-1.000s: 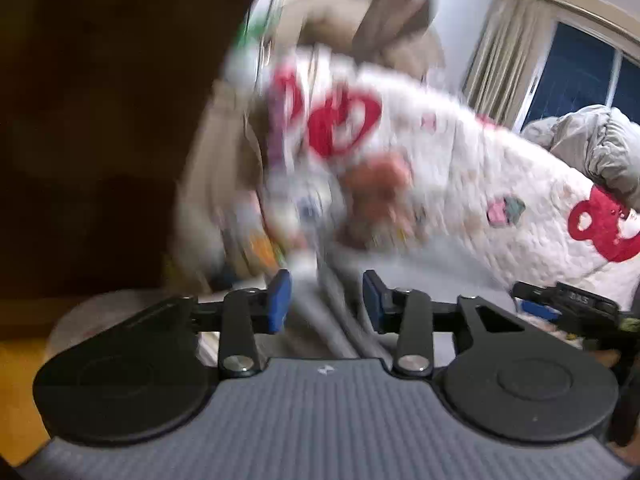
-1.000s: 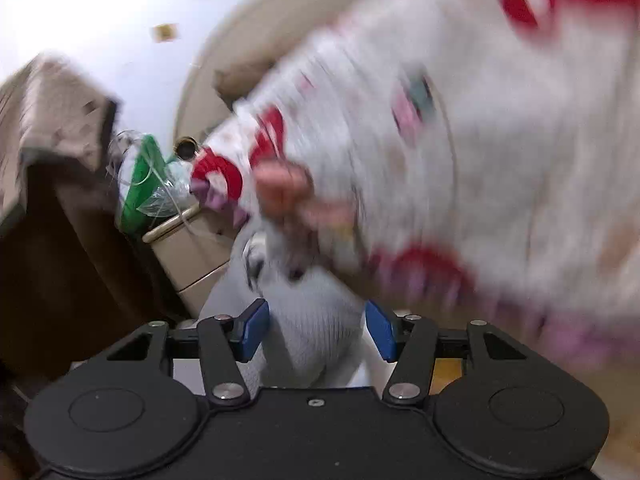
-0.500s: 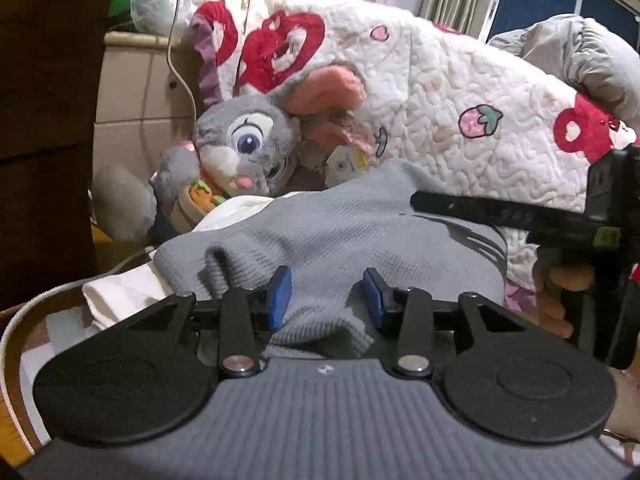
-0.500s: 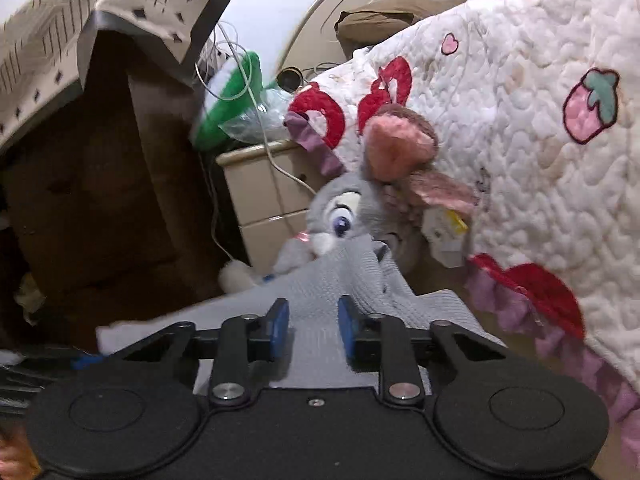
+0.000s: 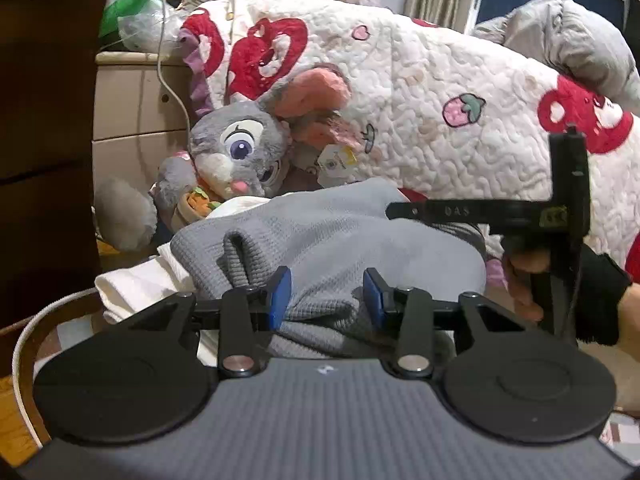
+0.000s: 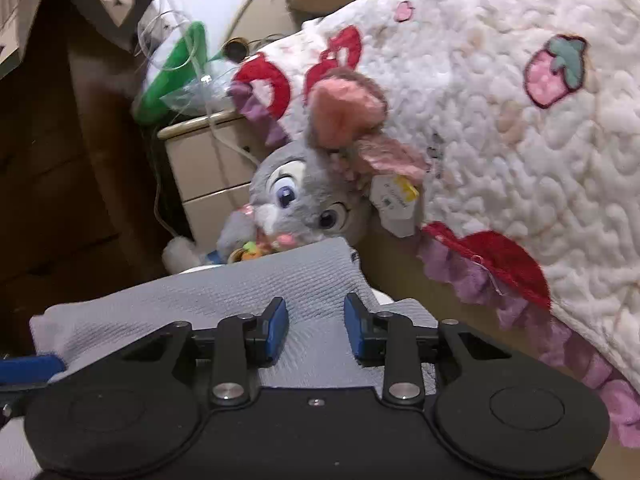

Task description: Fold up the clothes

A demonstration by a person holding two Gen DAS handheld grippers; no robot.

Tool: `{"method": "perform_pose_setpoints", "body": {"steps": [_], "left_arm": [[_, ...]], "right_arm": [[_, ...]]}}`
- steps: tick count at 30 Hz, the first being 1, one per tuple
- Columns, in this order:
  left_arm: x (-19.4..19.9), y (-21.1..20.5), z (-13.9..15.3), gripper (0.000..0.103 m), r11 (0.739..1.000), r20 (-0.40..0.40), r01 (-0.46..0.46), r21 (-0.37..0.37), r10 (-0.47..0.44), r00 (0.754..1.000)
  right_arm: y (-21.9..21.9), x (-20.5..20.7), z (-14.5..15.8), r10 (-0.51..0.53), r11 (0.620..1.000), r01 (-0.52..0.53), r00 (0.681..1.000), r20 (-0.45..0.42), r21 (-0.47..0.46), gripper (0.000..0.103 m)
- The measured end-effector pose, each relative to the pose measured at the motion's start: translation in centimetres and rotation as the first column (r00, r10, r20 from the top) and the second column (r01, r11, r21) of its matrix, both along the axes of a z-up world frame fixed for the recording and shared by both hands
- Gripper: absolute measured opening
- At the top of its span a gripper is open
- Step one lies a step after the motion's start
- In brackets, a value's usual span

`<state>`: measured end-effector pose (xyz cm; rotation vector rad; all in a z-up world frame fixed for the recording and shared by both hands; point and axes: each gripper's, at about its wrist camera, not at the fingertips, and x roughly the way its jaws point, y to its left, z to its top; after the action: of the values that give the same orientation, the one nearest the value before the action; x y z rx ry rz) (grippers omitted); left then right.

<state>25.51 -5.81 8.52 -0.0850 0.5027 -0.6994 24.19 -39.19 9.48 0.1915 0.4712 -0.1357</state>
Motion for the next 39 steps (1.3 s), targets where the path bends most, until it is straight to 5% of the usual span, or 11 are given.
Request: {"method": "perform_pose_setpoints", "body": {"steps": [4,6,9,14,19,21,24,29,39], "left_arm": [[-0.7,0.1,0.5,0.04,1.0,0.003,-0.001,0.029,0.001,1.0],[-1.4,0.5,0.8,0.042,0.999,0.012,-0.018,0.037,0.018,1.0],[-3.0,1.3,1.5,0.061,0.998,0.044,-0.034,0.043,0.032,0.999],[-6.3,1.6,2.2,0.074,0.998,0.01,-0.027,0.053,0.027,1.0],[-9.6,0.5,2.4,0.085,0.995,-0.012,-0.058,0.081,0.059,0.998],[-11.2,0.3,2.8,0.09,0.991,0.007,-0.085,0.107,0.085,0.996],[-14.1,-0.3,3.3,0.102,0.973,0.05,-0.163,0.162,0.157,0.986],[-18.7,-1.0,3.5,0.103,0.941,0.074,-0.233,0.244,0.222,0.972],[-24.4,-0.6,0.8,0.103,0.935,-0.02,-0.214,0.281,0.229,0.973]], "right_arm": [[0.1,-2.9,0.7,-0.08,0.995,0.072,0.988,0.135,0.063,0.035],[1.7,-5.7,1.3,-0.175,0.982,0.186,0.951,0.254,-0.02,0.051],[3.2,-9.3,1.2,-0.167,0.982,0.187,0.927,0.336,-0.027,0.05],[4.2,-13.5,-0.9,-0.119,0.993,0.118,0.947,0.298,0.019,0.057],[6.6,-17.0,-1.9,-0.054,0.997,0.065,0.97,0.239,-0.04,0.06],[7.6,-19.1,-1.7,-0.013,1.0,0.016,0.977,0.213,-0.009,0.072],[8.5,-22.4,-1.3,-0.005,1.0,0.0,0.979,0.205,0.026,0.075],[10.3,-25.9,-0.7,-0.004,1.0,0.001,0.983,0.185,0.014,0.084],[14.1,-31.4,-1.2,0.02,0.999,-0.015,0.991,0.131,-0.034,0.089]]}}
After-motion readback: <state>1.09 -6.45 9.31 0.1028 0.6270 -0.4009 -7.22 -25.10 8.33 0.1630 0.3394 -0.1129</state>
